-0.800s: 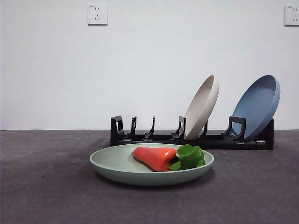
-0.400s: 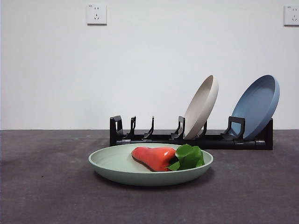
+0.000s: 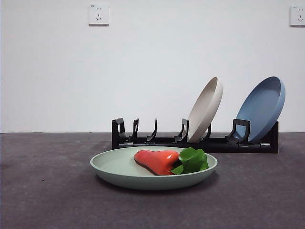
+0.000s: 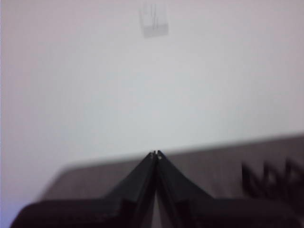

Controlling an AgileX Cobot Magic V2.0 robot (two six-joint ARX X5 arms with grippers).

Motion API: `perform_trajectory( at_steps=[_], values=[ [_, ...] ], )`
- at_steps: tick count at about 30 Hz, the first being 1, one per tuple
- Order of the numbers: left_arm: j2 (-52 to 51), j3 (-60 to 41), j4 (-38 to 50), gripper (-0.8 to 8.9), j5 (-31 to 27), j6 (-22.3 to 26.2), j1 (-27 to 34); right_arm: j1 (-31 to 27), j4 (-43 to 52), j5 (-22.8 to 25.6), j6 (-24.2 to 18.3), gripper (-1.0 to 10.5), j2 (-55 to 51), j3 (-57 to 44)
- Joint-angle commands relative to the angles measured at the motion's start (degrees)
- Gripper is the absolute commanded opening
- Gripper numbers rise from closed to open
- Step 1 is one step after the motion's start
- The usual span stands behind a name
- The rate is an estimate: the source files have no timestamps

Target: Take the green plate from the plate rack,put the plate on the table,take the carrot from the table,put the carrot in the plate

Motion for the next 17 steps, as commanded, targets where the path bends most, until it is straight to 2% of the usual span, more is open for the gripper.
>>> perform_trajectory(
  at_steps=[1,4,10,17],
  values=[
    [-3.39,-6.56,0.79,-0.04,-0.02,-3.8,0.83,0.13,0.33,0.11,0.35,0.0,-0.09,0.0],
    [-6.25,-11.74,0.83,-0.04,-0.09,-5.88,1.25,0.13,0.33,0.09,0.35,0.0,-0.09,0.0],
    [-10.23,-17.18,-0.57,-0.04,-0.07,-6.97,1.25,0.13,0.33,0.11,0.35,0.0,-0.11,-0.02],
    [-14.12,-18.18,-11.21,-0.04,-0.04,-8.72,1.66,0.13,0.33,0.11,0.35,0.0,-0.11,0.0]
  ],
)
